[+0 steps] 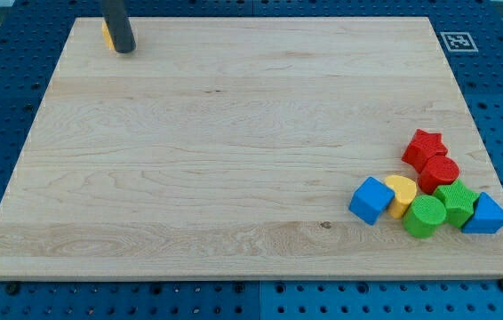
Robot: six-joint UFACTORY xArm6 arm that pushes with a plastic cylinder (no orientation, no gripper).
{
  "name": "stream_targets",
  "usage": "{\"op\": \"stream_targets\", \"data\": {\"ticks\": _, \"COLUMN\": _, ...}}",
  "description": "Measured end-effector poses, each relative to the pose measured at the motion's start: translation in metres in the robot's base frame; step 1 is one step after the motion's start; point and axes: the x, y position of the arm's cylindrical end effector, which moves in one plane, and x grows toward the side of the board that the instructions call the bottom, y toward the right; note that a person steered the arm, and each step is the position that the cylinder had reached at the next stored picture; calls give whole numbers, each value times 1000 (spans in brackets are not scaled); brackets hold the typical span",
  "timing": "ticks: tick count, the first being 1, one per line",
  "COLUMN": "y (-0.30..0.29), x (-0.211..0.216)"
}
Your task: Move the yellow hexagon to the top left
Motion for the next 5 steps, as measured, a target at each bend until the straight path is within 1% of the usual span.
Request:
{"op": "stream_targets", "data": {"ticks": 3, "y": 0, "x": -5}}
{"op": "stream_targets", "data": {"ticks": 5, "y": 33, "x": -6}}
